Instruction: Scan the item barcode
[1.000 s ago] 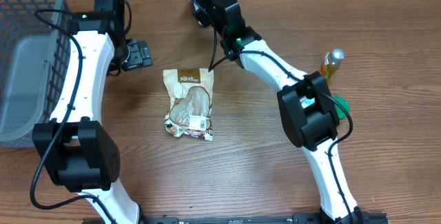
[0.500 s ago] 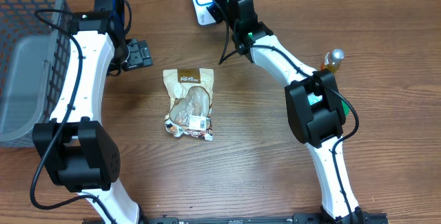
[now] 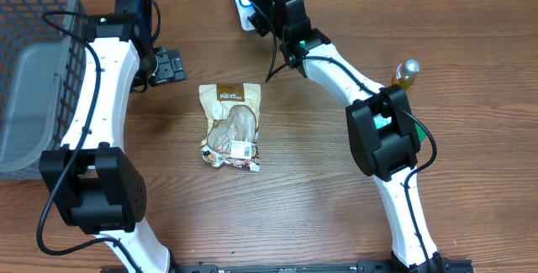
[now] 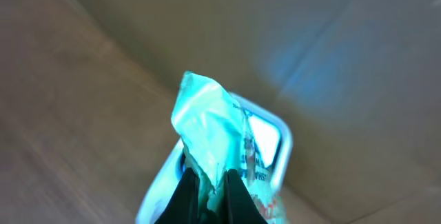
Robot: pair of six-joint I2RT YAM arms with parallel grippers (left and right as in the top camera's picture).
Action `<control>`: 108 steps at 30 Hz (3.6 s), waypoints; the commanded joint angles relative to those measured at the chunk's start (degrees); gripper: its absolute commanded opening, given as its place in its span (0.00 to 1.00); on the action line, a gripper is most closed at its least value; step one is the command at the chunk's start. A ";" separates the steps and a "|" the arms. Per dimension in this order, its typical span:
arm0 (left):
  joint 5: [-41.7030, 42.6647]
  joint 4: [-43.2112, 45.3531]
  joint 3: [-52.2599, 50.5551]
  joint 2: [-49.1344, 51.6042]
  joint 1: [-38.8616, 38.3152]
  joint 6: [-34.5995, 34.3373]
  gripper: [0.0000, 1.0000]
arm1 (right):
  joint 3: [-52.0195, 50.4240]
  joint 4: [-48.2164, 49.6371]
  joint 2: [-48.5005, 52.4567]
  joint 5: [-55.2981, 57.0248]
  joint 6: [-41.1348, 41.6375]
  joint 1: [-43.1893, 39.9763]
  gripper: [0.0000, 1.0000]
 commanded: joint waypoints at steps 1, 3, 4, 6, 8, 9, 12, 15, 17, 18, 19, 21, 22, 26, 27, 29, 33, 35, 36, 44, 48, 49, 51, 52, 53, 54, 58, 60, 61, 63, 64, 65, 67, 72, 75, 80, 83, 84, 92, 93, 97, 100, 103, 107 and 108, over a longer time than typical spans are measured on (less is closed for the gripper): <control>-0.70 0.04 0.92 -0.85 -0.39 0.22 0.99 | 0.39 -4.15 -1.07 -2.10 0.72 0.81 0.04; -0.72 0.04 0.92 -0.85 -0.39 0.20 0.99 | 0.39 -8.13 -1.07 -2.29 0.72 1.27 0.04; -0.70 0.04 0.92 -0.85 -0.39 0.22 1.00 | 0.39 -9.70 -1.07 -2.56 0.74 1.49 0.04; -0.72 0.04 0.92 -0.85 -0.39 0.22 1.00 | 0.39 -12.72 -1.07 -3.63 0.76 1.92 0.04; -0.72 0.04 0.92 -0.85 -0.39 0.20 0.99 | 0.39 -13.97 -1.09 -4.00 2.27 2.34 0.04; -0.72 0.04 0.92 -0.85 -0.39 0.22 1.00 | 0.39 -14.14 -1.20 -4.02 2.93 2.40 0.04; -0.72 0.04 0.92 -0.85 -0.39 0.22 1.00 | 0.42 -13.86 -1.97 -3.96 3.56 2.43 0.04; -0.72 0.04 0.92 -0.85 -0.39 0.20 0.99 | 0.42 -14.43 -4.76 -3.67 6.16 1.75 0.04; -0.72 0.04 0.92 -0.85 -0.39 0.20 1.00 | 0.42 -17.94 -9.29 -3.78 12.26 0.50 0.04; -0.70 0.04 0.92 -0.85 -0.39 0.20 0.99 | 0.42 -20.09 -11.10 -3.76 14.34 0.02 0.04; -0.72 0.04 0.92 -0.85 -0.39 0.20 0.99 | 0.39 -23.08 -13.38 -3.80 16.61 -0.57 0.04; -0.70 0.04 0.92 -0.85 -0.39 0.20 1.00 | 0.39 -30.08 -18.03 -4.50 20.48 -1.84 0.04; -0.70 0.04 0.92 -0.85 -0.39 0.22 1.00 | 0.42 -33.22 -19.98 -5.18 21.75 -2.47 0.04; -0.70 0.04 0.92 -0.85 -0.39 0.20 1.00 | 0.42 -50.97 -27.54 -13.84 24.28 -5.97 0.04; -0.72 0.04 0.92 -0.85 -0.39 0.20 1.00 | 0.39 -55.17 -28.55 -15.58 24.28 -6.80 0.04; -0.72 0.04 0.92 -0.85 -0.39 0.22 1.00 | 0.39 -65.22 -29.70 -18.78 24.26 -8.70 0.04; -0.70 0.04 0.92 -0.85 -0.39 0.22 0.99 | -0.57 -79.38 -29.24 -19.91 24.26 -11.45 0.04; -0.72 0.04 0.92 -0.85 -0.39 0.22 0.99 | -2.69 -82.64 -29.14 -20.04 24.26 -11.96 0.04; -0.70 0.04 0.92 -0.85 -0.39 0.20 1.00 | -4.15 -83.67 -29.14 -20.02 24.26 -11.96 0.04; -0.70 0.04 0.92 -0.85 -0.39 0.22 1.00 | -17.62 -82.47 -29.14 -15.21 24.26 -11.91 0.04; -0.72 0.04 0.92 -0.85 -0.39 0.20 1.00 | -22.29 -81.00 -29.14 -6.99 24.28 -11.96 0.06; -0.72 0.04 0.92 -0.85 -0.39 0.20 0.99 | -22.84 -80.63 -29.14 -4.63 24.28 -11.96 0.16; -0.70 0.04 0.92 -0.85 -0.39 0.20 1.00 | -23.17 -79.49 -29.14 -1.36 24.39 -11.96 0.33; -0.72 0.04 0.92 -0.85 -0.39 0.22 1.00 | -23.17 -78.51 -29.14 -0.15 25.05 -11.96 0.52; -0.72 0.04 0.92 -0.85 -0.39 0.20 1.00 | -23.17 -77.22 -29.14 0.79 26.14 -11.96 0.65; -0.72 0.04 0.92 -0.85 -0.39 0.20 1.00 | -23.17 -75.58 -29.14 1.36 27.06 -11.96 0.79; -0.72 0.04 0.92 -0.85 -0.39 0.22 0.99 | -23.17 -69.83 -29.14 1.64 31.74 -11.93 0.90; -0.72 0.04 0.92 -0.85 -0.39 0.20 1.00 | -23.17 -68.81 -29.14 1.44 36.09 -11.47 0.91; -0.72 0.04 0.92 -0.85 -0.39 0.22 0.99 | -23.17 -69.05 -29.14 0.44 37.86 -11.08 0.88; -0.72 0.04 0.92 -0.85 -0.39 0.20 1.00 | -23.19 -70.73 -29.16 -3.69 38.23 -10.08 0.82; -0.72 0.04 0.92 -0.85 -0.39 0.22 0.99 | -23.19 -71.84 -29.14 -5.05 38.23 -9.57 0.81; -0.72 0.04 0.92 -0.85 -0.39 0.20 1.00 | -23.21 -73.11 -29.14 -5.97 38.23 -9.01 0.79; -0.72 0.04 0.92 -0.85 -0.39 0.20 1.00 | -23.19 -75.67 -29.14 -6.12 38.27 -7.72 0.73; -0.72 0.04 0.92 -0.85 -0.39 0.20 0.99 | -23.21 -80.26 -29.14 -6.05 39.78 -3.54 0.69; -0.72 0.04 0.92 -0.85 -0.39 0.20 1.00 | -23.30 -80.39 -29.14 -5.88 42.82 -0.46 0.69; -0.72 0.04 0.92 -0.85 -0.39 0.20 1.00 | -23.30 -78.90 -29.14 -5.88 45.99 3.63 0.70; -0.72 0.04 0.92 -0.85 -0.39 0.22 1.00 | -23.32 -77.15 -29.14 -5.86 45.97 5.81 0.70; -0.72 0.04 0.92 -0.85 -0.39 0.22 1.00 | -23.30 -76.28 -29.14 -5.84 45.97 6.60 0.70; -0.72 0.04 0.92 -0.85 -0.39 0.20 1.00 | -23.32 -73.33 -29.14 -5.62 47.43 9.42 0.60; -0.72 0.04 0.92 -0.85 -0.39 0.22 0.99 | -23.32 -73.26 -29.14 -5.51 47.43 9.51 0.60; -0.72 0.04 0.92 -0.85 -0.39 0.20 1.00 | -23.32 -72.48 -29.14 -4.37 47.41 9.51 0.60; -0.72 0.04 0.92 -0.85 -0.39 0.20 1.00 | -23.32 -71.97 -29.14 -2.32 47.41 9.51 0.50; -0.72 0.04 0.92 -0.85 -0.39 0.20 1.00 | -23.32 -72.06 -29.14 -1.97 47.39 9.51 0.37; -0.72 0.04 0.92 -0.85 -0.39 0.22 0.99 | -23.47 -71.97 -29.14 -1.97 47.41 9.51 0.21; -0.72 0.04 0.92 -0.85 -0.39 0.20 0.99 | -23.80 -71.71 -29.14 -1.95 47.41 9.51 0.15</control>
